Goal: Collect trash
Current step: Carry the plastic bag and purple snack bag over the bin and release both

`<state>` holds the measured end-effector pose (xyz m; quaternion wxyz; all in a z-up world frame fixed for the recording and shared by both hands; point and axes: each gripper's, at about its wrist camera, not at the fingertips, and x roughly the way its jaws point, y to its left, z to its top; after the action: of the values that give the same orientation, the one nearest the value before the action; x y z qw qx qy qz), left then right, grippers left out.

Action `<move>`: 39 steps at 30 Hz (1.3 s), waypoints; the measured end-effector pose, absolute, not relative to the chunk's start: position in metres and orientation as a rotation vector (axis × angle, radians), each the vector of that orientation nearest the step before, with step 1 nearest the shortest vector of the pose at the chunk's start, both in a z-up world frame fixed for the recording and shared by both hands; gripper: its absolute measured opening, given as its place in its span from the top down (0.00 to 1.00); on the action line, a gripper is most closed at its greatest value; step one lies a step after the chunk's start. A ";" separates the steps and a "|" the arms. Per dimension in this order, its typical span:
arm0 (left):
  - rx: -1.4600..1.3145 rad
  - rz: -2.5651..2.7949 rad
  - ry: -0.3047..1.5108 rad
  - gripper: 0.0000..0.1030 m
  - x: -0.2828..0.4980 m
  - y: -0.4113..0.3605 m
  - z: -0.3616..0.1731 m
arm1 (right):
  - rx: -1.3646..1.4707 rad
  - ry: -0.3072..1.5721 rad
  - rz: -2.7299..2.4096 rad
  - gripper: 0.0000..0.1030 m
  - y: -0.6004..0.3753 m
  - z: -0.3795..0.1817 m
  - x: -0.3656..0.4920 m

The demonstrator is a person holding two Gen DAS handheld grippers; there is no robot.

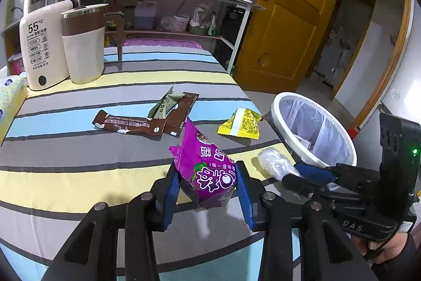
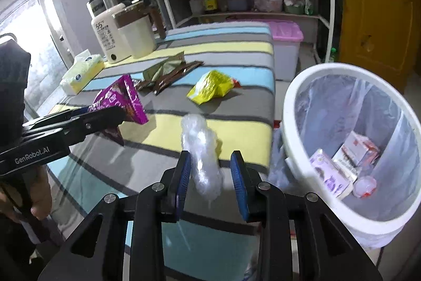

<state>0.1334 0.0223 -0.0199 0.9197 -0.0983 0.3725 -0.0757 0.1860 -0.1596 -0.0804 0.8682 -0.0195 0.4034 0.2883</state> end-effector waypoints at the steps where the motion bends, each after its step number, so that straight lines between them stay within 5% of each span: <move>1: -0.202 -0.155 0.767 0.60 0.133 0.022 -0.020 | -0.043 0.850 0.602 0.73 -0.158 -0.082 0.185; 7: -0.201 -0.157 0.767 0.60 0.129 0.023 -0.020 | -0.026 0.841 0.589 0.83 -0.161 -0.081 0.181; 39: -0.076 -0.437 0.723 0.60 0.180 -0.111 0.010 | 0.104 0.733 0.321 0.83 -0.283 -0.043 0.174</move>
<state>0.1796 -0.1112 0.0096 0.9114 -0.0367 0.3509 -0.2118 0.1739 -0.2829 -0.0431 0.9197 0.0506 0.3566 0.1563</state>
